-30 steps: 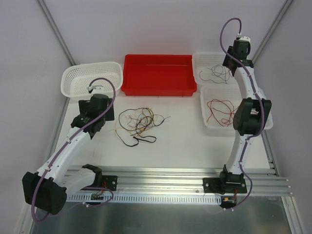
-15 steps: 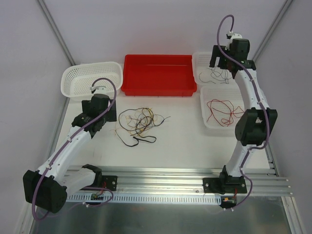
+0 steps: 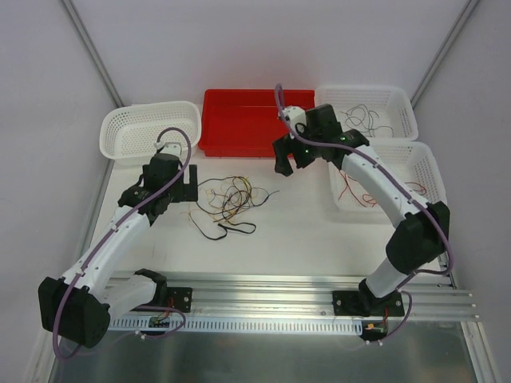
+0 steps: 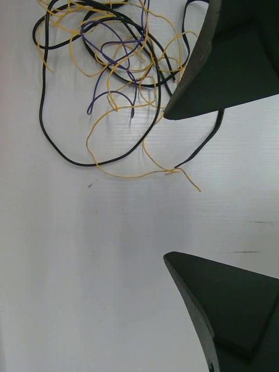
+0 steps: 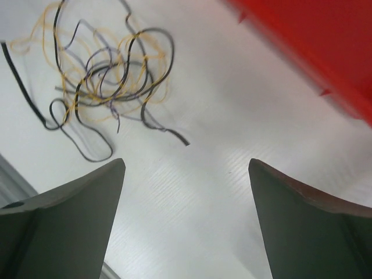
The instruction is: Untangle the cables
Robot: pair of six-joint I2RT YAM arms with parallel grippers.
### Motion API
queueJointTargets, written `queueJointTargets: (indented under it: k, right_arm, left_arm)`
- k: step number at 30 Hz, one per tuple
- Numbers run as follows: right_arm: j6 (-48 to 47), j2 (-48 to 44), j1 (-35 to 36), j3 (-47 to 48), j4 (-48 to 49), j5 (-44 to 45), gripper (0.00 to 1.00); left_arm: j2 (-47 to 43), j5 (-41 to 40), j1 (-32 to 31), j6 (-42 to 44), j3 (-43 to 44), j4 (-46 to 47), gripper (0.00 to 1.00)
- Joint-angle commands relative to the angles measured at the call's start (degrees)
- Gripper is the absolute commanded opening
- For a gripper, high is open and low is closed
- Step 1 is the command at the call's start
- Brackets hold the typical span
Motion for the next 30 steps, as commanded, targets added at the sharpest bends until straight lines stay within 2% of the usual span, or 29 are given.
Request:
queueJointTargets:
  k: [1, 6, 15, 16, 18, 19, 21, 22, 25, 30]
  right_arm:
    - [-4.98, 3.85, 3.35, -1.19, -2.23, -4.92, 0.91]
    - [-6.39, 9.92, 6.18, -1.28, 0.84, -6.07, 0.85]
    - [-6.04, 19.76, 8.90, 0.83, 5.24, -7.47, 0.67]
    - [-6.04, 20.29, 9.17, 1.18, 5.42, -7.82, 0.60]
    - [-6.04, 20.65, 9.34, 1.18, 5.68, -8.35, 0.54]
    - [-6.04, 20.56, 9.43, 1.18, 5.77, -8.44, 0.44]
    - [-6.12, 20.04, 9.43, 0.83, 5.42, -8.44, 0.32]
    - [-6.12, 18.90, 9.52, 0.65, 5.16, -8.53, 0.19]
    - [-6.39, 14.35, 9.96, -0.40, 4.46, -7.92, 0.03]
    - [-6.92, 6.69, 11.19, 0.65, -0.11, -4.49, 0.01]
  left_arm:
    - [1.12, 4.60, 0.09, -1.16, 1.24, 0.97, 0.99]
    - [4.19, 7.94, 0.09, -2.04, 1.50, 0.88, 0.99]
    - [10.52, 12.07, 0.09, -3.62, 2.82, 0.88, 0.99]
    - [11.48, 12.42, 0.09, -3.63, 2.91, 0.88, 0.99]
    - [12.54, 13.04, 0.09, -4.15, 3.17, 0.97, 0.99]
    - [13.67, 13.30, 0.09, -4.41, 3.26, 0.88, 0.99]
    - [15.00, 13.92, 0.09, -5.20, 3.61, 0.88, 0.99]
    - [15.70, 14.18, 0.09, -5.47, 3.79, 0.88, 0.99]
    - [18.78, 15.23, 0.09, -6.61, 4.40, 0.88, 0.99]
    - [23.70, 16.56, 0.09, -7.93, 5.72, 0.88, 0.99]
